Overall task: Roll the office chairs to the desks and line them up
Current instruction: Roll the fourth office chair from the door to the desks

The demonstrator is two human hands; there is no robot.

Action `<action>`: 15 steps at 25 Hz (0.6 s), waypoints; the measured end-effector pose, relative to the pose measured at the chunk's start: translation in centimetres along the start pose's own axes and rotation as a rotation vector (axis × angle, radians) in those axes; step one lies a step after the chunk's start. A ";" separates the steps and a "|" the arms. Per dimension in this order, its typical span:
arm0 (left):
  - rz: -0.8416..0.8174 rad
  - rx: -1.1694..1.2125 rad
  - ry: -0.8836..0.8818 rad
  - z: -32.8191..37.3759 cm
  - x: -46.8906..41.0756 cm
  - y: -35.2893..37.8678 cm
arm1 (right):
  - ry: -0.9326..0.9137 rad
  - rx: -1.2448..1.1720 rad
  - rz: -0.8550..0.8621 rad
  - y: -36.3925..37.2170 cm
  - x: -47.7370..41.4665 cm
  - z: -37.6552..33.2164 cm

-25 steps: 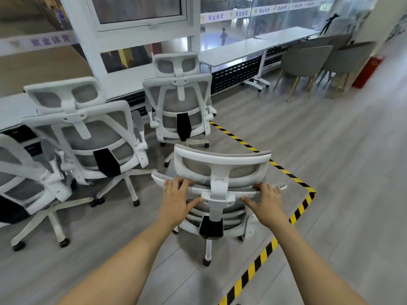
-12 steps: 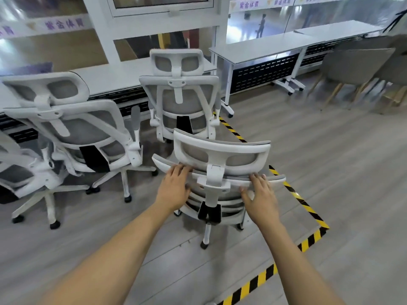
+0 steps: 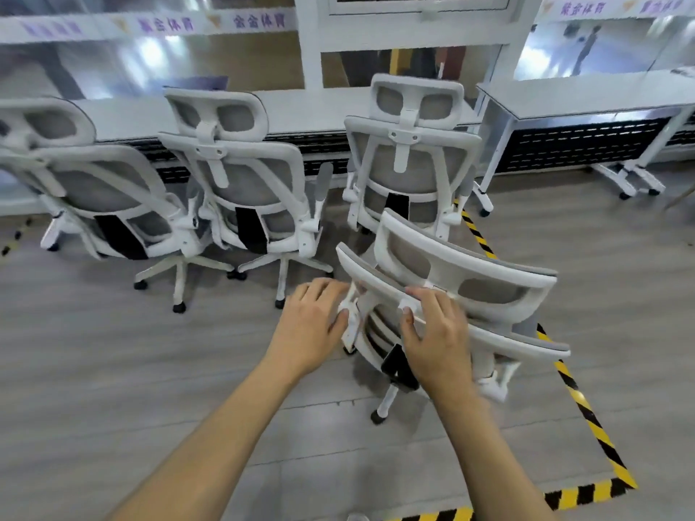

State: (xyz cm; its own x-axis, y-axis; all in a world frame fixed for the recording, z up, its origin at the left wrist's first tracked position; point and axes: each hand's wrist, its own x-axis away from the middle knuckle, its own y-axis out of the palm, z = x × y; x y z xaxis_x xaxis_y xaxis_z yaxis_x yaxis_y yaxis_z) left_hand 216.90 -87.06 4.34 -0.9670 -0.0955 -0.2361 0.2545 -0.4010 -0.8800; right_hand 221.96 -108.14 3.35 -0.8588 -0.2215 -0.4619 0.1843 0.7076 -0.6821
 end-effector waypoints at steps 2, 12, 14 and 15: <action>0.096 -0.035 -0.069 -1.5 2.7 -2.7 | -0.079 -0.071 -0.112 2.3 -0.3 -3.8; 0.404 -0.278 -0.531 -15.4 28.7 -19.9 | -0.525 -0.300 -0.401 13.4 9.2 -31.6; 0.430 -0.339 -0.649 -17.7 36.5 -23.6 | -0.629 -0.348 -0.460 15.2 13.6 -38.6; 0.454 -0.368 -0.717 -18.9 41.1 -25.5 | -0.691 -0.375 -0.489 16.3 16.5 -42.5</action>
State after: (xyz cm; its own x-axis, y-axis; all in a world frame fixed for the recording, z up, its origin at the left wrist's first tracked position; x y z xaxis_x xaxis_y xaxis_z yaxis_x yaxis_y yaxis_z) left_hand 170.86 -63.57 9.31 -0.5177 -0.7631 -0.3868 0.4789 0.1161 -0.8702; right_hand 190.44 -71.76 8.69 -0.3018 -0.8187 -0.4886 -0.3939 0.5738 -0.7181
